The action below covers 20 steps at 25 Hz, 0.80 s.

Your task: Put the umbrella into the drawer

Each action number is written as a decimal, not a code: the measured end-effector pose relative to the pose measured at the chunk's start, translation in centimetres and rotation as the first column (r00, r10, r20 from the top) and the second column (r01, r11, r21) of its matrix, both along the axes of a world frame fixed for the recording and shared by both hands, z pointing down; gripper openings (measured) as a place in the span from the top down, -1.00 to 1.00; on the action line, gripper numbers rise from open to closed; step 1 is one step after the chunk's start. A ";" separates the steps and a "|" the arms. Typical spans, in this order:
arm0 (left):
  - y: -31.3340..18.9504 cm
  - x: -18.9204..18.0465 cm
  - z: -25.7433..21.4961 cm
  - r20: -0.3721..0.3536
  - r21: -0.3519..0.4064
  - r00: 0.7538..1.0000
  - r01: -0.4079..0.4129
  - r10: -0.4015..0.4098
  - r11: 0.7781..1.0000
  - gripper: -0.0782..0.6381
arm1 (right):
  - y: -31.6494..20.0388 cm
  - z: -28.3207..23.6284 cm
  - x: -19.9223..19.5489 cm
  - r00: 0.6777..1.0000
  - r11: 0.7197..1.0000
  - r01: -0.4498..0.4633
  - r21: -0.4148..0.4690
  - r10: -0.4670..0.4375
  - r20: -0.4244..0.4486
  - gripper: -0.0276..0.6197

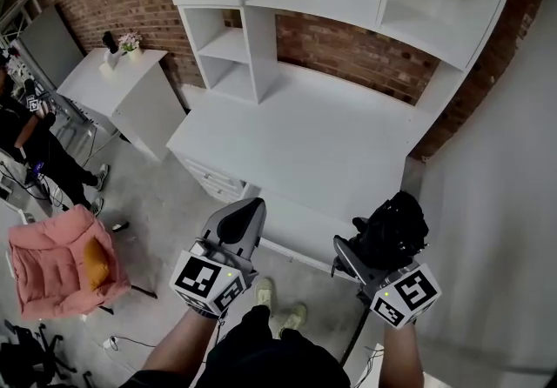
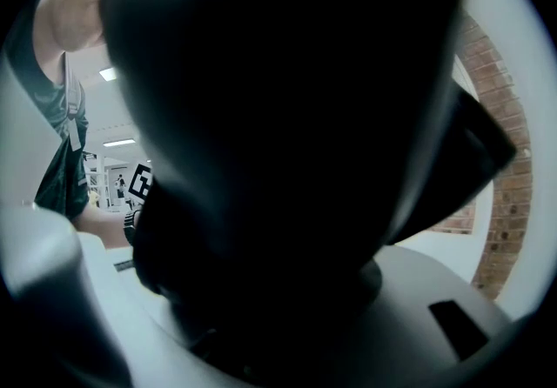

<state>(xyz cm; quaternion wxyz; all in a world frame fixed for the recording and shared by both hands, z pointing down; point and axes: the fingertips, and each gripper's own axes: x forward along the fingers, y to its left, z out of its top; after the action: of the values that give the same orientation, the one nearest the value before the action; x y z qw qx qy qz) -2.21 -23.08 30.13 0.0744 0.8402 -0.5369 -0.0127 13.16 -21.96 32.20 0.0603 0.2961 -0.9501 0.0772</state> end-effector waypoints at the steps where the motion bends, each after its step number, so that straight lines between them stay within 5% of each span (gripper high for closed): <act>1: -0.7 -0.1 0.5 0.000 0.000 1.000 -0.007 0.007 1.000 0.76 | -0.6 0.8 -0.2 1.000 1.000 0.001 -0.008 -0.001 -0.014 0.37; 20: -11.2 -3.0 10.6 -0.020 -0.067 0.995 -0.097 0.096 0.993 0.76 | -6.7 16.6 -5.2 0.955 0.988 0.049 -0.149 -0.090 -0.283 0.37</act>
<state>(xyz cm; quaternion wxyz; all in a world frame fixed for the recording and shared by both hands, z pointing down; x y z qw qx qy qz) -5.19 -34.24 40.73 0.1079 0.8622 -0.4950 0.0020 7.97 -28.62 48.76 0.2217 0.2655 -0.9331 0.0978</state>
